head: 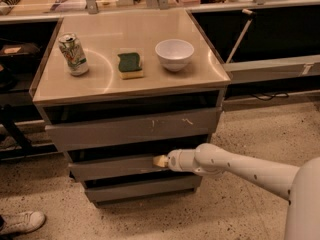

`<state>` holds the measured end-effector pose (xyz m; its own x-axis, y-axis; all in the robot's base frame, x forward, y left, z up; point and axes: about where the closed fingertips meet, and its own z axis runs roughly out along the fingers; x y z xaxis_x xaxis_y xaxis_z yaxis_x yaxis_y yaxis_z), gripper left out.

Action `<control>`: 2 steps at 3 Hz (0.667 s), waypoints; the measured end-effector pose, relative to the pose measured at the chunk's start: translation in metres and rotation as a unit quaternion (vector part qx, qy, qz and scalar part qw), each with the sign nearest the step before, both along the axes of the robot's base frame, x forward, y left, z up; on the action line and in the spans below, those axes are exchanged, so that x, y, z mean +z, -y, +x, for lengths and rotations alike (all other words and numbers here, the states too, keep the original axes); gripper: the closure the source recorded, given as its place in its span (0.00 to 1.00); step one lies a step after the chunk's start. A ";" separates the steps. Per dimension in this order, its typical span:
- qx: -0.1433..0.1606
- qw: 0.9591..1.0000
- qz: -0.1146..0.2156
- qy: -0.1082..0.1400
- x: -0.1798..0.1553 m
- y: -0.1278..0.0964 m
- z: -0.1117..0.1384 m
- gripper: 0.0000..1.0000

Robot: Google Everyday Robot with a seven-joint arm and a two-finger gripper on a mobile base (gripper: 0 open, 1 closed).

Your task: Close middle drawer

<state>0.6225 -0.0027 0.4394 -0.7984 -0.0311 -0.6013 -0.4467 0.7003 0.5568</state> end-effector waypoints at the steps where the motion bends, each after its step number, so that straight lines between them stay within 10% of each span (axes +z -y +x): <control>1: 0.012 0.999 -0.013 -0.048 0.003 0.024 -0.025 1.00; 2: 0.032 0.997 -0.016 -0.070 0.003 0.029 -0.040 0.90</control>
Offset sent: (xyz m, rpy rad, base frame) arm -0.0170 -0.0159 0.0021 -0.0178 0.0641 0.0158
